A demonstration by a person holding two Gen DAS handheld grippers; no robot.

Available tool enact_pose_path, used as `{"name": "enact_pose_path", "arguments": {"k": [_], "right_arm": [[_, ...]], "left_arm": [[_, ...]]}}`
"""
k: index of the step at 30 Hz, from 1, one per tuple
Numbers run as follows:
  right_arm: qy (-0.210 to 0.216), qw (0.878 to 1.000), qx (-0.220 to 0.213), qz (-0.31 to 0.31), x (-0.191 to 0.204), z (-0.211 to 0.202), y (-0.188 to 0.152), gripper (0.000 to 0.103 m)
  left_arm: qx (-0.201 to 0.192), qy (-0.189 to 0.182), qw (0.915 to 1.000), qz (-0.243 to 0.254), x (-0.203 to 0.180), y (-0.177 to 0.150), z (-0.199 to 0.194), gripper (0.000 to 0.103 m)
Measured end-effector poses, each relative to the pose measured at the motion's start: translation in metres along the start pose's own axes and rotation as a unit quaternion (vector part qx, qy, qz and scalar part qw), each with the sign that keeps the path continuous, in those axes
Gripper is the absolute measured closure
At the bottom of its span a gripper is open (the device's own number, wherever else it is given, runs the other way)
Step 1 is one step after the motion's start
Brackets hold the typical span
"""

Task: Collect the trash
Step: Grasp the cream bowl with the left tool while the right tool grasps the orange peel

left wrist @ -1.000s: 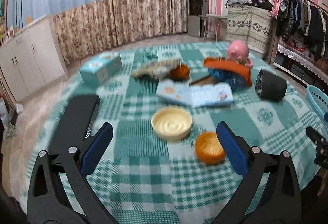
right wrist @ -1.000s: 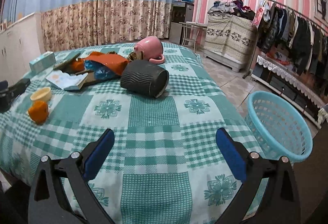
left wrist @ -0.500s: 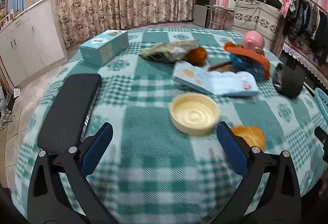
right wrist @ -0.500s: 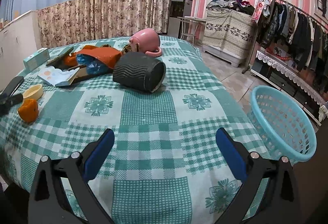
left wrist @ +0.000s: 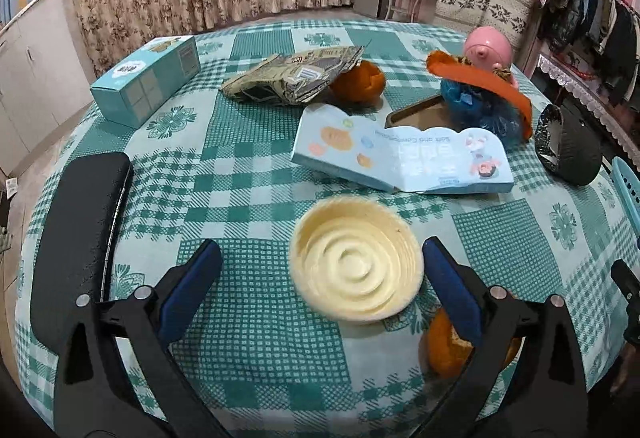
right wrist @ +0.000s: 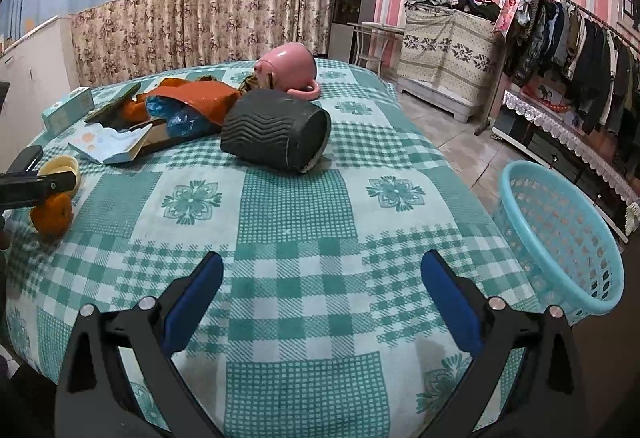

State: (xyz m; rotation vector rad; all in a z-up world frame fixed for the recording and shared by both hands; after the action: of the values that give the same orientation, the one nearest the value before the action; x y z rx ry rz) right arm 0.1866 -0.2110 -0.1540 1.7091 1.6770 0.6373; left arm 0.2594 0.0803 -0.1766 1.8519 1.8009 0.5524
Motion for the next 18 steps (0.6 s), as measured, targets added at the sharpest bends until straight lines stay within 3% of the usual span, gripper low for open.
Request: {"name": "enact_pose_path", "arguments": {"k": [6, 11, 18], "right_arm": [[0.024, 1.000, 0.005, -0.002, 0.024, -0.003, 0.004, 0.006], [0.039, 0.999, -0.002, -0.027, 0.053, -0.013, 0.009, 0.006], [0.082, 0.995, -0.006, -0.059, 0.112, -0.018, 0.014, 0.006]], "left_arm": [[-0.001, -0.043, 0.9990, -0.011, 0.001, -0.002, -0.003, 0.043], [-0.017, -0.017, 0.9995, -0.020, 0.019, -0.008, -0.020, 0.043], [-0.054, 0.045, 0.9970, -0.032, 0.076, -0.019, -0.059, 0.043]]}}
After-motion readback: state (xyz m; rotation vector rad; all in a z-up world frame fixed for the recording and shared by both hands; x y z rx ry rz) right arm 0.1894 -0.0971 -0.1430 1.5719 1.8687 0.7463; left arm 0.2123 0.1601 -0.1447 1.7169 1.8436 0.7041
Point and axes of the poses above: each gripper's, at about its wrist camera, not at the fingertips, and z roughly the way its jaws point, x to its left, y to its top, the point moved 8 cm from there along z, roughly the way its jaws point, and after that the axes turned 3 degrees about x, right-handed, at the moved point
